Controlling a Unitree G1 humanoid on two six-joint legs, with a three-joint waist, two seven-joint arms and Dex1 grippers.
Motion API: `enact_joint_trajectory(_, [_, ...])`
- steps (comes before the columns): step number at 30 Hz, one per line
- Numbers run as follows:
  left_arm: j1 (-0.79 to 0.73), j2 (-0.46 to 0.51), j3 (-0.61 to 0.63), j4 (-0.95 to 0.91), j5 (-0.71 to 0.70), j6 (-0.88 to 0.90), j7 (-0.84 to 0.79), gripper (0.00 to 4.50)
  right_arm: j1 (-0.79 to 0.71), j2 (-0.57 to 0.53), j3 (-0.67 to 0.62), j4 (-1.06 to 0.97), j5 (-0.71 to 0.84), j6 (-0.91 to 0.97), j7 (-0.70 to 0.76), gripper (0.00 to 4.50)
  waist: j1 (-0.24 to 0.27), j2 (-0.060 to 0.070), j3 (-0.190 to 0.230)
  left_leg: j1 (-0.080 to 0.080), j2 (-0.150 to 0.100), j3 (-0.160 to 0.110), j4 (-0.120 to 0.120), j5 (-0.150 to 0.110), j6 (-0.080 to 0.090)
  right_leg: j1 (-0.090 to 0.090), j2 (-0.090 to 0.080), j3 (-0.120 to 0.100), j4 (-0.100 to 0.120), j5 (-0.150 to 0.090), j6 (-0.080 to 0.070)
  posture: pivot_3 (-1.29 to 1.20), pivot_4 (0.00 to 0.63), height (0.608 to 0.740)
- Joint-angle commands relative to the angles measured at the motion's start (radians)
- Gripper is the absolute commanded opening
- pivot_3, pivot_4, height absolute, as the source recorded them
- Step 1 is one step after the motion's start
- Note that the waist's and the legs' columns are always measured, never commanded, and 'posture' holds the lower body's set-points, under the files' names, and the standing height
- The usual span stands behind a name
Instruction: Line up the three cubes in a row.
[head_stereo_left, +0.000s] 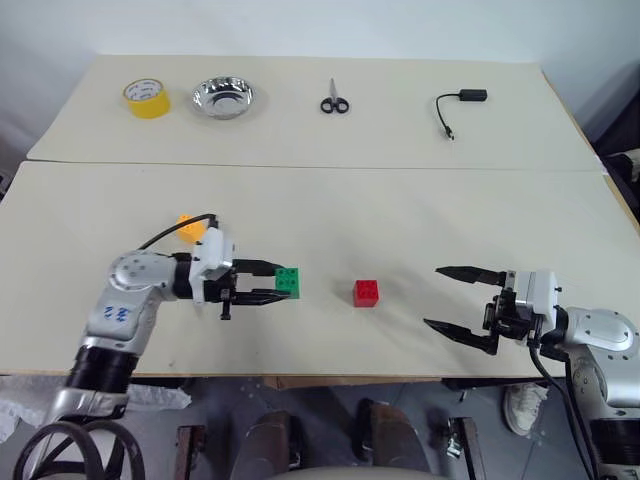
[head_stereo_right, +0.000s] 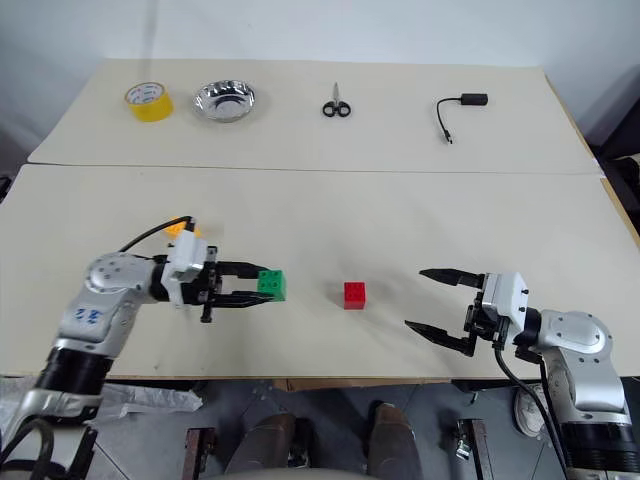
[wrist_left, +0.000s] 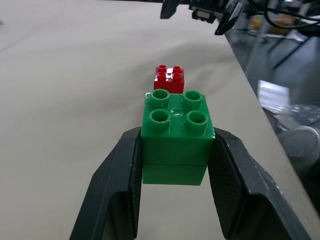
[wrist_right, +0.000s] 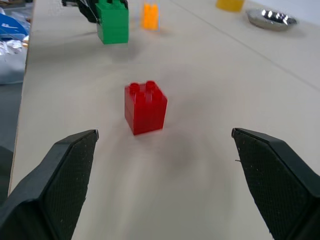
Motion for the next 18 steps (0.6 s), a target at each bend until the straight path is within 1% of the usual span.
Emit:
enact_joint_trajectory(1, [-0.058,-0.05,-0.056,0.115,0.066,-0.07,-0.049,1.48,0.024,0.005,-0.029,-0.062,0.01,-0.022,-0.032,4.5,0.0,0.0,0.0,0.0,0.0,0.0,0.001,0.0,0.0,0.0,0.0,0.0,0.0,0.0,0.0,0.0,0.15,0.74])
enact_joint_trajectory(5, [-0.1,-0.095,-0.063,0.209,0.104,-0.13,-0.056,1.48,0.053,0.017,-0.024,-0.091,0.008,-0.027,-0.058,4.5,0.002,-0.001,0.001,0.0,0.0,0.0,0.001,0.0,0.0,0.0,0.0,0.0,0.0,0.0,0.0,0.0,0.15,0.74])
enact_joint_trajectory(11, [-0.114,-0.129,-0.06,0.277,0.129,-0.18,-0.053,1.48,0.084,0.025,-0.017,-0.107,0.01,-0.03,-0.073,4.5,0.006,-0.001,0.001,0.0,0.002,-0.001,0.002,0.0,0.001,0.0,-0.002,0.0,0.001,0.0,0.0,0.0,0.15,0.74])
enact_joint_trajectory(15, [-0.112,-0.136,-0.07,0.281,0.137,-0.172,-0.071,1.48,0.082,0.026,-0.006,-0.108,0.012,-0.025,-0.07,4.5,0.015,-0.001,0.001,0.0,0.002,-0.001,0.003,0.001,0.002,0.001,-0.003,0.0,0.001,0.001,0.001,0.0,0.15,0.74])
enact_joint_trajectory(16, [-0.117,-0.141,-0.059,0.286,0.144,-0.187,-0.041,1.48,0.078,0.026,-0.002,-0.107,0.014,-0.023,-0.068,4.5,0.016,-0.001,0.0,0.0,0.002,-0.001,0.003,0.001,0.002,0.001,-0.003,0.0,0.001,0.001,0.001,0.0,0.15,0.74])
enact_joint_trajectory(17, [-0.121,-0.145,-0.049,0.29,0.15,-0.199,-0.019,2.22,0.075,0.026,0.0,-0.106,0.015,-0.022,-0.066,4.5,0.017,-0.001,0.001,0.0,0.003,-0.001,0.003,0.001,0.002,0.001,-0.003,0.0,0.001,0.001,0.001,0.0,0.15,0.74])
enact_joint_trajectory(18, [-0.121,-0.145,-0.032,0.283,0.145,-0.196,0.003,2.47,0.071,0.025,0.004,-0.104,0.016,-0.021,-0.063,4.5,0.018,-0.001,0.001,0.0,0.003,-0.001,0.003,0.001,0.002,0.001,-0.003,0.0,0.001,0.001,0.001,0.0,0.15,0.74])
